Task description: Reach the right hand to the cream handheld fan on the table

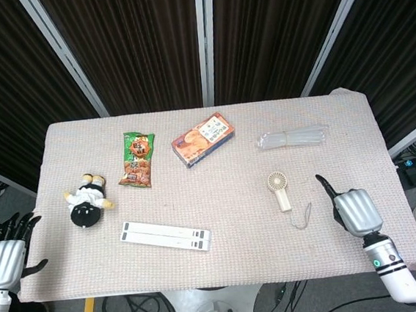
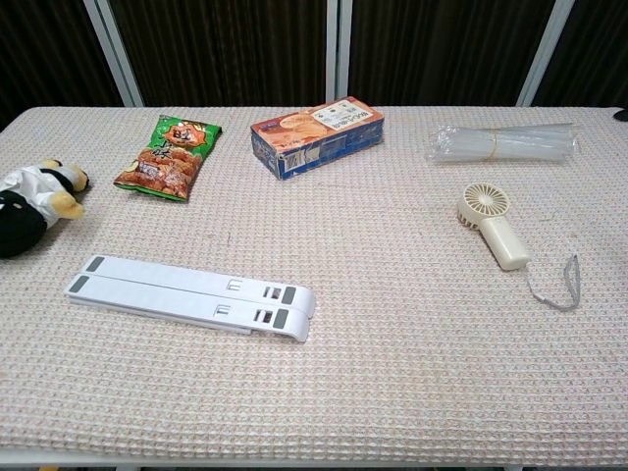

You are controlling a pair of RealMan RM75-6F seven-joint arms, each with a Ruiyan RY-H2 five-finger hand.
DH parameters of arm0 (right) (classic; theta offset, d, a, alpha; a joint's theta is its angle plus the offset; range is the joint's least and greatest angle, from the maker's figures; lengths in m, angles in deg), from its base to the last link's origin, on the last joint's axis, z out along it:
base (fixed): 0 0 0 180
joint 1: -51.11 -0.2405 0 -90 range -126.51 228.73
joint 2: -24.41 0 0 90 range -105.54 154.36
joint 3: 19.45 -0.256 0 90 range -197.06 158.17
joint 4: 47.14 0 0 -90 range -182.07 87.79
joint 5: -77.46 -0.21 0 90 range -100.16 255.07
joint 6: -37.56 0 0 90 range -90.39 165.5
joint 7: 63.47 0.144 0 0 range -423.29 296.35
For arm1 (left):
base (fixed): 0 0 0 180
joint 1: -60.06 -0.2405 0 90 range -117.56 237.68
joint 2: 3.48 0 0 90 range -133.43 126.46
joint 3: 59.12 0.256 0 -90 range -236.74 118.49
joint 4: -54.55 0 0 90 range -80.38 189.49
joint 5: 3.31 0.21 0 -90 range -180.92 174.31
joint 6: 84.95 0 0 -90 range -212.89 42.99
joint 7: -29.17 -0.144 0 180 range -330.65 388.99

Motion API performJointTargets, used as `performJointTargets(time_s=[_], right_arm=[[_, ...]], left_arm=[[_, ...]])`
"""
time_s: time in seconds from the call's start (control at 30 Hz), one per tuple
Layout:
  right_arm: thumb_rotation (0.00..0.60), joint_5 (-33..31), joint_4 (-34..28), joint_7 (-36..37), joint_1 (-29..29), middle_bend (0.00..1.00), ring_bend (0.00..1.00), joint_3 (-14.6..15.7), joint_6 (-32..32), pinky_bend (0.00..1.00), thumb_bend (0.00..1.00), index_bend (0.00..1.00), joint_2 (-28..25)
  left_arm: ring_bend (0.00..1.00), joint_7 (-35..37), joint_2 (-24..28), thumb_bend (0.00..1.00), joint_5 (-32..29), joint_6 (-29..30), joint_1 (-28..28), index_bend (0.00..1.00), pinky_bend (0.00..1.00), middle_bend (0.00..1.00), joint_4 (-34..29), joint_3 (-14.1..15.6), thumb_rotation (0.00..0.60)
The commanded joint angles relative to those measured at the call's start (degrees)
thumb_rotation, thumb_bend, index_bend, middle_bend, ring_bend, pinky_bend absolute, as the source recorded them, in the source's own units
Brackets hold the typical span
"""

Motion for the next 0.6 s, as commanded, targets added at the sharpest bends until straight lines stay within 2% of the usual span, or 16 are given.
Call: performJointTargets(time_s=[0.03, 0.07, 0.1, 0.13, 0.17, 0.23, 0.37, 0.6], right_arm=[[0.6, 7.39, 9.59, 9.49, 3.93, 0.6, 0.5, 1.14, 9.2, 0.49, 0.7, 0.0, -0.94], [0.6, 7.24, 10.26, 10.57, 4.01, 0.42, 0.28, 1.66, 8.16, 0.3, 0.47, 0.0, -1.42], [0.6, 6.47, 10.26, 11.25, 4.07, 0.28, 0.16, 2.12, 6.46, 0.18, 0.32, 0.0, -2.47], [0.6, 5.68, 9.79, 11.32, 4.08, 0.1, 0.02, 2.34, 5.1, 0.03, 0.12, 0.0, -3.33], [0.6, 4.92, 9.11, 11.43, 4.13, 0.02, 0.0, 2.44, 4.01, 0.0, 0.04, 0.0, -4.1], [0.6, 3.54, 8.07, 10.84, 4.46, 0.0, 0.0, 2.41, 2.7, 0.0, 0.0, 0.0, -5.17], [0.6, 2.13, 7.84, 7.76, 5.67, 0.0, 0.0, 2.18, 2.68, 0.0, 0.0, 0.0, -5.16], [0.6, 3.31, 9.13, 9.64, 7.55, 0.0, 0.0, 2.37, 4.54, 0.0, 0.0, 0.0, -5.17]], left_arm=[[0.0, -1.01, 0.21, 0.0, 0.67, 0.76, -0.13, 0.14, 0.13, 0.09, -1.16, 0.15, 0.6], [0.0, -1.33, 0.25, 0.0, 0.92, 1.03, -0.2, 0.14, 0.13, 0.09, -1.49, 0.23, 0.6], [0.0, -1.81, 0.29, 0.0, 1.21, 1.45, -0.32, 0.14, 0.13, 0.09, -1.93, 0.31, 0.6], [0.0, -2.18, 0.34, 0.0, 1.4, 1.79, -0.43, 0.14, 0.13, 0.09, -2.29, 0.35, 0.6], [0.0, -2.47, 0.43, 0.0, 1.59, 2.16, -0.55, 0.14, 0.13, 0.09, -2.68, 0.36, 0.6], [0.0, -2.93, 0.71, 0.0, 1.97, 3.04, -0.86, 0.14, 0.13, 0.09, -3.57, 0.39, 0.6], [0.0, -3.85, 1.25, 0.0, 2.4, 4.31, -1.53, 0.14, 0.13, 0.09, -4.9, 0.57, 0.6], [0.0, -4.2, 1.82, 0.0, 2.52, 5.02, -2.18, 0.14, 0.13, 0.09, -6.09, 0.75, 0.6]])
